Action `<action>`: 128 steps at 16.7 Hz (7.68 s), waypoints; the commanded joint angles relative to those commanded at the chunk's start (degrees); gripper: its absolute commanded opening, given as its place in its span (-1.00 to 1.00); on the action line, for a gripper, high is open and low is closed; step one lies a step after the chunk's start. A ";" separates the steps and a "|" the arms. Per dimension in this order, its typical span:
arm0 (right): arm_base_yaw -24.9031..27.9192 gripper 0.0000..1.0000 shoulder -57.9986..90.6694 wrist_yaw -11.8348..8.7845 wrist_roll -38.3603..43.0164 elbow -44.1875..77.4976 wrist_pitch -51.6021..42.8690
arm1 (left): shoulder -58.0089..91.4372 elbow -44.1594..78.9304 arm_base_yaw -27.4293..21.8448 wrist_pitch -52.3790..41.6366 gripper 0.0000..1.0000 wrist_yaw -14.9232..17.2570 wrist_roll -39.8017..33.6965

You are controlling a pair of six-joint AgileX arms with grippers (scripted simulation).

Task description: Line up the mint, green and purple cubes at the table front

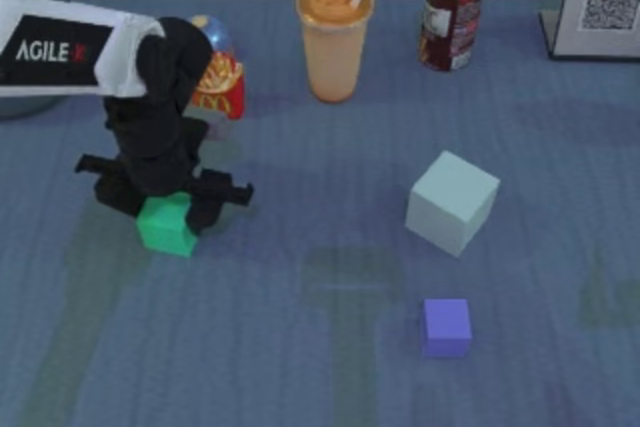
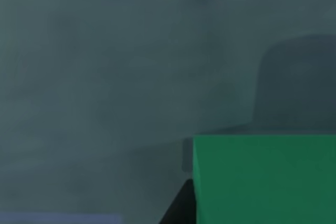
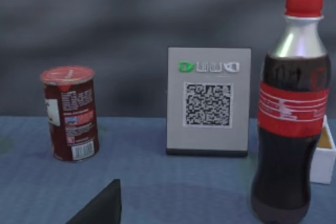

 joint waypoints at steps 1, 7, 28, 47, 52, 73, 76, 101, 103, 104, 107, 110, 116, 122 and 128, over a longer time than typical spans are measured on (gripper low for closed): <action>0.00 1.00 0.00 0.00 0.00 0.00 0.00 | -1.49 0.48 0.08 -0.56 -1.00 -0.06 0.06; 0.00 1.00 0.00 0.00 0.00 0.00 0.00 | -5.05 5.59 0.85 -9.85 -1.00 -0.10 -0.16; 0.00 1.00 0.00 0.00 0.00 0.00 0.00 | -5.54 13.90 -26.65 -19.55 -1.00 -0.91 -41.43; 0.00 1.00 0.00 0.00 0.00 0.00 0.00 | -1.76 5.12 -31.32 -5.95 -1.00 -1.10 -47.03; 0.00 1.00 0.00 0.00 0.00 0.00 0.00 | -1.76 5.12 -31.32 -5.95 -0.55 -1.10 -47.03; 0.00 1.00 0.00 0.00 0.00 0.00 0.00 | -2.11 5.96 -31.19 -6.95 1.00 -1.12 -47.13; 0.00 1.00 0.00 0.00 0.00 0.00 0.00 | -3.91 9.33 -30.77 -12.40 1.00 -1.15 -47.43; 14.43 1.00 73.04 0.03 -14.00 61.18 -39.59 | -74.17 -41.52 -0.50 14.11 1.00 -2.15 -29.79; 16.81 1.00 85.02 -0.01 -16.32 70.85 -46.33 | -85.86 -51.02 4.11 19.91 1.00 -2.03 -24.46; 17.95 1.00 90.57 -0.03 -17.44 75.54 -49.52 | -91.48 -55.57 6.30 22.80 1.00 -1.93 -21.62; 21.02 1.00 105.96 -0.03 -20.49 88.81 -57.97 | -105.45 -66.90 11.74 30.66 1.00 -1.50 -13.47; 23.48 1.00 118.51 0.05 -22.95 99.65 -64.47 | -116.06 -75.00 15.86 37.53 1.00 -0.92 -6.06; 25.86 1.00 129.88 0.21 -25.33 110.47 -70.58 | -127.15 -81.99 19.54 44.83 1.00 -0.19 1.91; 25.59 1.00 129.84 0.21 -25.31 110.14 -70.27 | -127.15 -81.99 19.54 44.83 1.00 -0.19 1.91; 25.85 1.00 133.43 0.25 -25.25 102.39 -58.38 | -127.15 -81.99 19.54 44.83 1.00 -0.19 1.91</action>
